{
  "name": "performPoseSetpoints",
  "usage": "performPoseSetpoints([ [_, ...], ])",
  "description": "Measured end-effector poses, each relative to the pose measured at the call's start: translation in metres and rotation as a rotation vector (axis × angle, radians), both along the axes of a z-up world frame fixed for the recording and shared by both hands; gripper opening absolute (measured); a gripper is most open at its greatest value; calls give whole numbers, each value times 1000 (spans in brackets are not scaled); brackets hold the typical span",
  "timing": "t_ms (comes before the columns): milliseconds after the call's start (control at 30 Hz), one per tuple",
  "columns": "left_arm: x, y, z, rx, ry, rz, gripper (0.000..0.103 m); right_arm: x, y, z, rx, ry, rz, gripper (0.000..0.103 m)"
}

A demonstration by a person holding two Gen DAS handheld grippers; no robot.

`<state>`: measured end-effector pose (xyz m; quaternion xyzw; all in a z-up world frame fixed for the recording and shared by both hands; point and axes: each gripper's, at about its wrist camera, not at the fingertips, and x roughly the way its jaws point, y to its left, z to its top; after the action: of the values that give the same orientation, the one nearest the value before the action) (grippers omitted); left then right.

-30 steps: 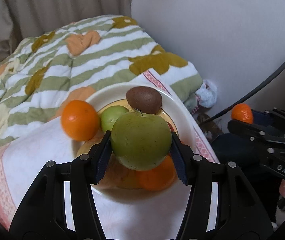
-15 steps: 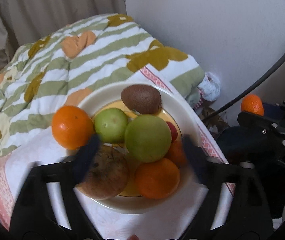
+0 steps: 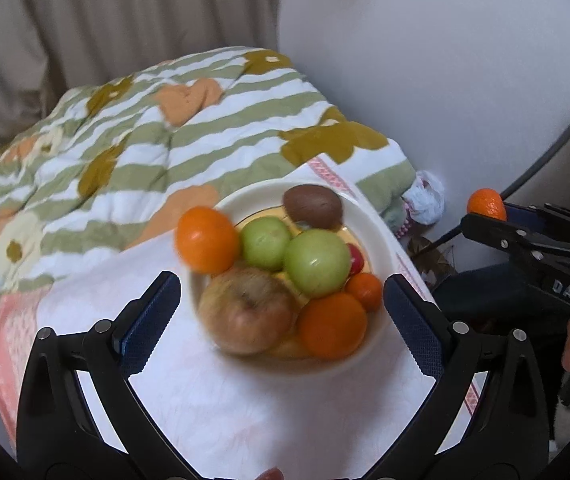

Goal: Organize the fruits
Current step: 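Carry the green apple into the bowl and open the left tool, then lower the tangerine into the bowl, open the right tool, withdraw both tools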

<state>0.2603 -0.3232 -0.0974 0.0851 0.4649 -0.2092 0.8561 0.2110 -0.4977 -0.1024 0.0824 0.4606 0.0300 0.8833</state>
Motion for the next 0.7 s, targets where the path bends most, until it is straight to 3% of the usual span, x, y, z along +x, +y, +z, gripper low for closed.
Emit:
performPoseSetpoints([
  [400,-27,83,0,27,15,239,103,42,28,-24,42,18,137,33],
  [700,-35,105,-26,48,71,340,103,69,30,-60,48,31,186,33],
])
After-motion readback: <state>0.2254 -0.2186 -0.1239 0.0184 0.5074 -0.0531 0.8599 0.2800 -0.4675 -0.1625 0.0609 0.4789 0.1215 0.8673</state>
